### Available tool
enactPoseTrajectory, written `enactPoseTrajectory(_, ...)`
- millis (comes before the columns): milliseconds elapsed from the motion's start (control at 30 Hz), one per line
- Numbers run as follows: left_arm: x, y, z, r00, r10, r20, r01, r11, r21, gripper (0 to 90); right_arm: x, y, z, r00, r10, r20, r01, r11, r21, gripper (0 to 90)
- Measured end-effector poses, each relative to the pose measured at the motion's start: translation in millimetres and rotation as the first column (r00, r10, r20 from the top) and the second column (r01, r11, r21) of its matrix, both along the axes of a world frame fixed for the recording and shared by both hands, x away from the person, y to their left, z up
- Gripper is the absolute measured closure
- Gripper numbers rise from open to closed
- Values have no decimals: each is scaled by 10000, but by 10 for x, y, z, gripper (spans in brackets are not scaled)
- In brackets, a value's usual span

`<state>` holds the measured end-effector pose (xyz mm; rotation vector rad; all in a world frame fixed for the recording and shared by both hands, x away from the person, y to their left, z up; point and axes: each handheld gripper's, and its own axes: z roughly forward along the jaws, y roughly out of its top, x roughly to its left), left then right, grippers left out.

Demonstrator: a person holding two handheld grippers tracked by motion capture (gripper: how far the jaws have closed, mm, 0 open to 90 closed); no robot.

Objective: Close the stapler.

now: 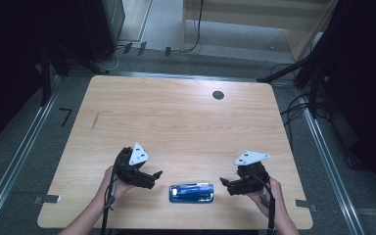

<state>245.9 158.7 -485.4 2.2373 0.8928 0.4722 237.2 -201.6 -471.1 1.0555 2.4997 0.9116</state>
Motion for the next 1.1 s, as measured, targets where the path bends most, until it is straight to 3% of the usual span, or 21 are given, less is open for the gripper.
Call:
enactPoseTrajectory(300, 41, 55, -31, 9989, 476, -28, -475, 9985, 286, 72, 99, -324, -54, 9908, -1350, 59, 1348, 9907, 184, 84)
enactPoseTrajectory(467, 70, 82, -62, 9972, 727, -149, -719, 9964, 448, 77, 152, -446, -134, 9819, -1889, -145, 1889, 9820, -26, 35)
enactPoseTrajectory(767, 176, 212, -190, 9900, 1307, -525, -1260, 9884, 845, 77, 215, -583, -321, 9724, -2269, -545, 2240, 9731, -544, 0)
enactPoseTrajectory(1100, 258, 289, -312, 9829, 1664, -794, -1561, 9801, 1223, 77, 246, -724, -527, 9638, -2406, -1152, 2364, 9704, -492, 0)
